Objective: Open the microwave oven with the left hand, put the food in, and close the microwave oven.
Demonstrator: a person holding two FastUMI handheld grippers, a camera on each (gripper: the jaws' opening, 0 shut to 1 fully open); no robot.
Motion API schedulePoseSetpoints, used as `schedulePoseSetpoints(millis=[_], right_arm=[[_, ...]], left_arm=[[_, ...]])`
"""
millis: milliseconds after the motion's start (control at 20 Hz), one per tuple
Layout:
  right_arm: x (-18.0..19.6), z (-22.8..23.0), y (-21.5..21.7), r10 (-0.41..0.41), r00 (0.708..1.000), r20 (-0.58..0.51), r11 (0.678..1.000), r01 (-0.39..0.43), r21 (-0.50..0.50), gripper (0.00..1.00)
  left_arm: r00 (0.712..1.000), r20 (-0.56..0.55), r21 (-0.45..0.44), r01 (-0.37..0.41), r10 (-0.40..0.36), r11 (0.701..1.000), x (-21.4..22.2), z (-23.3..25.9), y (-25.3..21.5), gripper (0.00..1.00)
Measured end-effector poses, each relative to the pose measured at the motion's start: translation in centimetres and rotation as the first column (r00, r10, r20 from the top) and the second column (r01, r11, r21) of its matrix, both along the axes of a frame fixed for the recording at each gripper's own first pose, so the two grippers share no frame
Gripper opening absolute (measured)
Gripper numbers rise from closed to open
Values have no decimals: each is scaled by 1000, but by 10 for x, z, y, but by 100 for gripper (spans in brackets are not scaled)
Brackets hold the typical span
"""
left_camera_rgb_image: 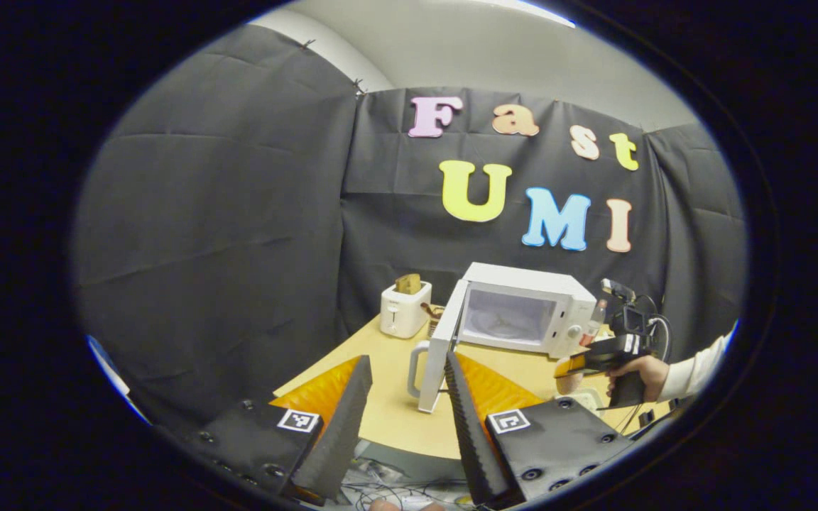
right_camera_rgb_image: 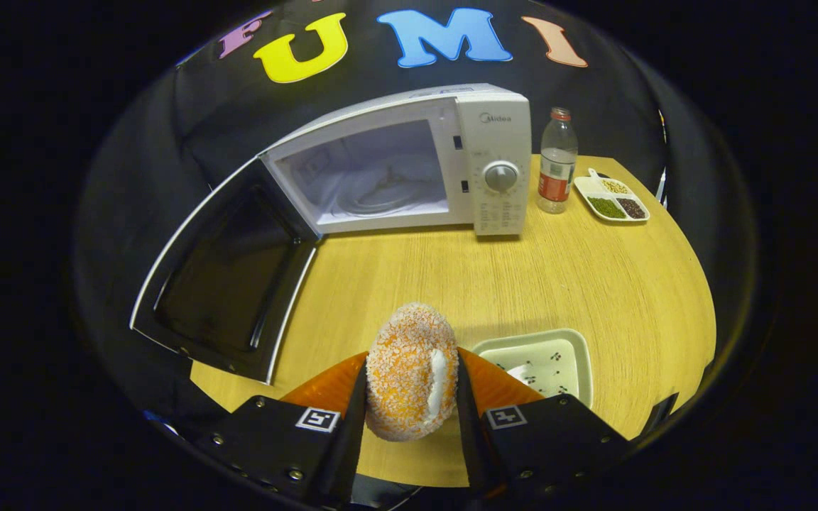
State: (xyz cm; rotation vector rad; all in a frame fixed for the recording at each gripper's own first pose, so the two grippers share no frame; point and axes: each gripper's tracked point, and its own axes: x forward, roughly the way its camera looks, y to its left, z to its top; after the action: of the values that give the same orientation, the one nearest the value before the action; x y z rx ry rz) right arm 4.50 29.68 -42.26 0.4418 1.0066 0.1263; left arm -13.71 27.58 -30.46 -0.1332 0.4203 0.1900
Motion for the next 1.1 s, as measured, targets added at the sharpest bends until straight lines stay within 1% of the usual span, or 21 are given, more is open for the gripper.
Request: schedulePoseSetpoints(millis=[100,200,250,350,450,550,650,800,850,950,1100], right_arm=[[19,10,12,6,999,33,1000,-6,3,60],[37,13,27,8,999,50,1000,-10,24,60],[47,10,33,-5,998,55,999,2,46,60],[70,6,44,-39,998,52,994,34,103,60],[95,-4,45,-101,994,29,986,96,136,60],[119,-17,49,-154,988,6,976,151,155,60],[145,-25,60,-191,981,12,963,185,197,60],[178,-33,71,-254,966,50,946,238,218,59],[189,-35,75,-273,959,73,942,251,222,60],[205,-39,83,-300,949,93,933,273,233,59],[226,-46,93,-344,933,106,914,307,266,60]], left_arm=[[1000,18,-8,-10,10,1000,10,-2,7,65],[999,-4,0,-35,35,999,9,-8,13,65],[998,-13,4,-54,54,999,8,-8,15,65],[995,-28,7,-92,92,996,2,-1,11,65],[991,-44,39,-121,122,992,6,3,5,65],[984,-86,66,-152,157,986,14,-2,0,77],[977,-106,59,-179,184,982,20,-3,-7,65],[961,-161,74,-216,225,974,15,-11,-6,65],[954,-173,89,-231,244,969,14,-12,-3,71],[939,-201,90,-265,278,960,8,-16,2,71],[924,-226,120,-289,309,950,-4,-18,5,71]])
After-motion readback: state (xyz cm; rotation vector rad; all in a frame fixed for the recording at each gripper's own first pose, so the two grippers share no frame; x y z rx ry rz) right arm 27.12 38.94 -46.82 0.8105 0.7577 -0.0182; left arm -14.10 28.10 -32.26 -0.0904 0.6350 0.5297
